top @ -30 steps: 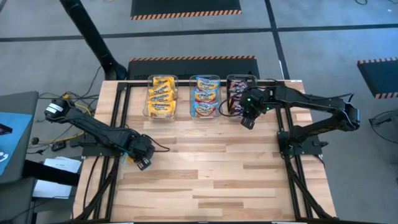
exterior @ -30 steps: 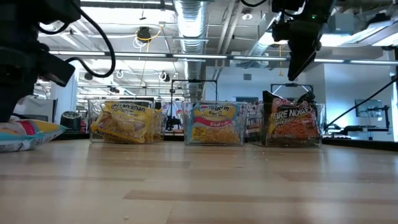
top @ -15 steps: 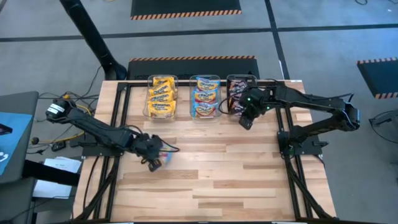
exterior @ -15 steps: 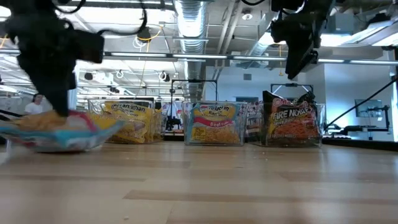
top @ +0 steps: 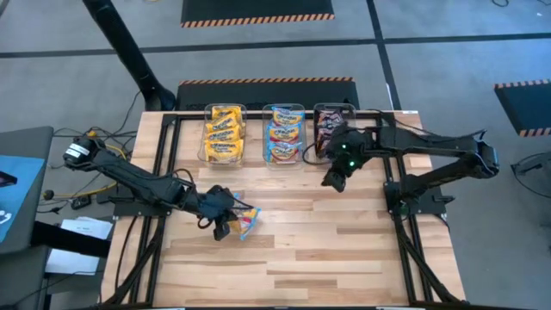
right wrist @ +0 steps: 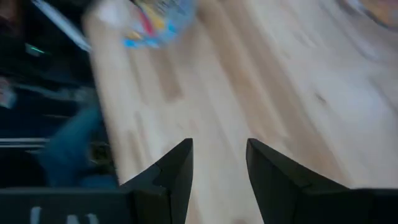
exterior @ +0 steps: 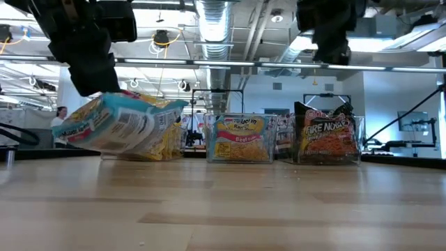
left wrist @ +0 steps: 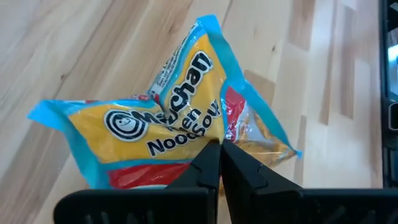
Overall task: Sort Maruchan noodles
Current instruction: Put the blue noodle pack into the middle transparent bin
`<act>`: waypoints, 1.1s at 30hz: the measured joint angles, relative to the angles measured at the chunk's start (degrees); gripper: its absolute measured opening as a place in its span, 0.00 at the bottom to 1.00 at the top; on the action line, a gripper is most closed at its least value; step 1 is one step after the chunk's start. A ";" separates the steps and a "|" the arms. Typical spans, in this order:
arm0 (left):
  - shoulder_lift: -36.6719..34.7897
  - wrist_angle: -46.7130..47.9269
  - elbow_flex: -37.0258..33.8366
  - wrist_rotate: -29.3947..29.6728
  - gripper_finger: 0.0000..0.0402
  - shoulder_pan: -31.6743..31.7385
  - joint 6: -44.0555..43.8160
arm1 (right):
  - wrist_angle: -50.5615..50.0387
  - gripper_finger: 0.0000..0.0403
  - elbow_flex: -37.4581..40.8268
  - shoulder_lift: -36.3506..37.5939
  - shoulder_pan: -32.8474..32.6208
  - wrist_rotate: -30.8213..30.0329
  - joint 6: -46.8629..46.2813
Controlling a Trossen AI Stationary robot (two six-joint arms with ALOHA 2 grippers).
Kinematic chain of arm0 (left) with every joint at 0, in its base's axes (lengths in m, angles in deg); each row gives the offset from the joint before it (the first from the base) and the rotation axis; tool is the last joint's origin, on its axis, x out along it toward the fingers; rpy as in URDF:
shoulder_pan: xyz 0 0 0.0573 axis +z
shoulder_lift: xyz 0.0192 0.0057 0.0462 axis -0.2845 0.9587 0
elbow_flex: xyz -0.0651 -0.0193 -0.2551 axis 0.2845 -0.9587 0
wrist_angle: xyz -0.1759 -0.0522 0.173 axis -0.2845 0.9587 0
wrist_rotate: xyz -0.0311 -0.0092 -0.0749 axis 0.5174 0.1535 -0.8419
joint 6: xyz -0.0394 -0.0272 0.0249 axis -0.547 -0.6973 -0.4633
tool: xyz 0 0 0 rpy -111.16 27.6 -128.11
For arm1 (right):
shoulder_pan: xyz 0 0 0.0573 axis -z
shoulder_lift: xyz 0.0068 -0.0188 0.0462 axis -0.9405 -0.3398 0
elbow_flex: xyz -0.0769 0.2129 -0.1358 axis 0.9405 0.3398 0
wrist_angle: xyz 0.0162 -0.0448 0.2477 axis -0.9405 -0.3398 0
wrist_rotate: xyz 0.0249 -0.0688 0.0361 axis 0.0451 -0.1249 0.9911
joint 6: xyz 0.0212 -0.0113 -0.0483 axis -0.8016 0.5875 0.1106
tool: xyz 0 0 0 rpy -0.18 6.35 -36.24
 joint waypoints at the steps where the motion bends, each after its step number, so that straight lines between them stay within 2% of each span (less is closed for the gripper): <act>1: -0.04 -0.39 0.02 0.14 0.00 0.00 0.19 | 2.46 0.43 0.00 0.00 -1.07 0.04 -1.00; 9: -0.09 -3.12 0.11 1.46 0.00 0.00 1.47 | 19.16 0.44 0.00 -0.66 -6.77 -0.94 -15.76; 16: -0.12 -5.17 0.11 2.75 0.00 0.00 1.91 | 24.89 0.52 -0.04 -6.91 -9.60 -0.37 -19.58; 18: -0.13 -6.41 0.11 2.73 0.00 0.00 2.52 | 25.69 0.54 0.07 -9.85 -9.92 0.81 -19.59; 22: -0.13 -7.41 0.13 2.95 0.00 0.00 3.22 | 33.36 0.56 0.06 -14.99 -9.82 3.66 -20.62; 29: -0.15 -9.99 0.13 3.16 0.00 0.01 3.37 | 50.79 0.55 0.02 -23.04 -9.80 10.42 -29.58; 33: -0.15 -10.40 0.13 3.15 0.00 0.24 3.58 | 54.10 0.55 0.02 -25.91 -9.93 11.50 -33.65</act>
